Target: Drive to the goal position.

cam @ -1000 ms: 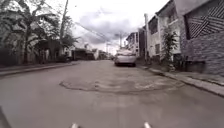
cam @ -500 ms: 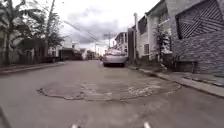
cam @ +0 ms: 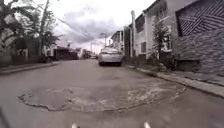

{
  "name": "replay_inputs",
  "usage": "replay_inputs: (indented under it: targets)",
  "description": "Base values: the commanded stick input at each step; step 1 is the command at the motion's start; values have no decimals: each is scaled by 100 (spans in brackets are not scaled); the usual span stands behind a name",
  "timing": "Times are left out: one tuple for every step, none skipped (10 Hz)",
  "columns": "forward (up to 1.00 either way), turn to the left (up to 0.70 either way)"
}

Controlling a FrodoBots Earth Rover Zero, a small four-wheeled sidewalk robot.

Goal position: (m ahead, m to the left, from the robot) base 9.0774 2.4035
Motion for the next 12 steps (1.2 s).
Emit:
replay_inputs:
  targets:
    - [70, 17]
    - [70, 23]
    - [70, 30]
    - [70, 32]
    - [70, 16]
    - [70, 11]
    - [70, 10]
    - [70, 10]
    - [70, 10]
    - [70, 10]
    - [70, 10]
    - [70, 10]
